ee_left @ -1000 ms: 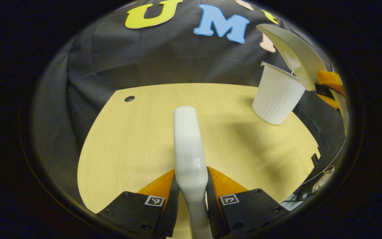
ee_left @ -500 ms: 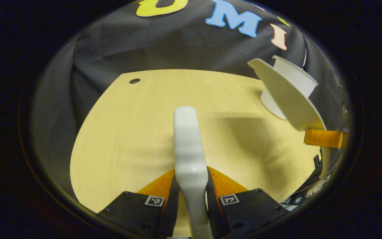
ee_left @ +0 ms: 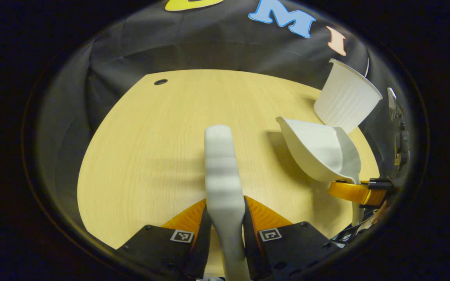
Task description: Pick up the small broom and dustpan from the desktop, sweep the trash into the dustpan with the broom, and then empty the trash into the garbage bin.
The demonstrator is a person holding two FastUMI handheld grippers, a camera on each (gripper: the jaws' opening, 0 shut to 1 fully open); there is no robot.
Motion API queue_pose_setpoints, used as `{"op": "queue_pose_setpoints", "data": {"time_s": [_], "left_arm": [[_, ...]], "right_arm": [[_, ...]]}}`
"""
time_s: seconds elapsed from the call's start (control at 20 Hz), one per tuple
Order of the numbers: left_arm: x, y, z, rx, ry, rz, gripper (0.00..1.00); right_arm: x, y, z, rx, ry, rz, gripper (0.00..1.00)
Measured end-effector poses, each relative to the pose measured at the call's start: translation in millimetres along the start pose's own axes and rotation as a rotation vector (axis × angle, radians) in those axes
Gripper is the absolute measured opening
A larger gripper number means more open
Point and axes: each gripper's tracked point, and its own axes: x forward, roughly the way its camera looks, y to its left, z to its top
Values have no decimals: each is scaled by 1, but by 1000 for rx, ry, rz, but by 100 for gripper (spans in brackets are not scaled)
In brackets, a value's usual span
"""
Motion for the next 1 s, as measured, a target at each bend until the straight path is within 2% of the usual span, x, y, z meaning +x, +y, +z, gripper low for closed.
{"op": "queue_pose_setpoints", "data": {"time_s": [0.45,0.55,0.6,0.75,1.0], "left_arm": [[15,4,0,26,43,9,52],[13,7,5,45,41,11,50],[13,8,8,62,32,12,54],[15,8,15,111,9,24,54],[6,4,17,122,-14,7,55]], "right_arm": [[7,-1,-3,42,43,-32,33],[6,-3,-8,49,47,-36,33],[6,-3,-9,55,46,-37,33],[2,-3,-5,76,36,-30,36],[-16,-4,-1,88,5,-41,44]]}}
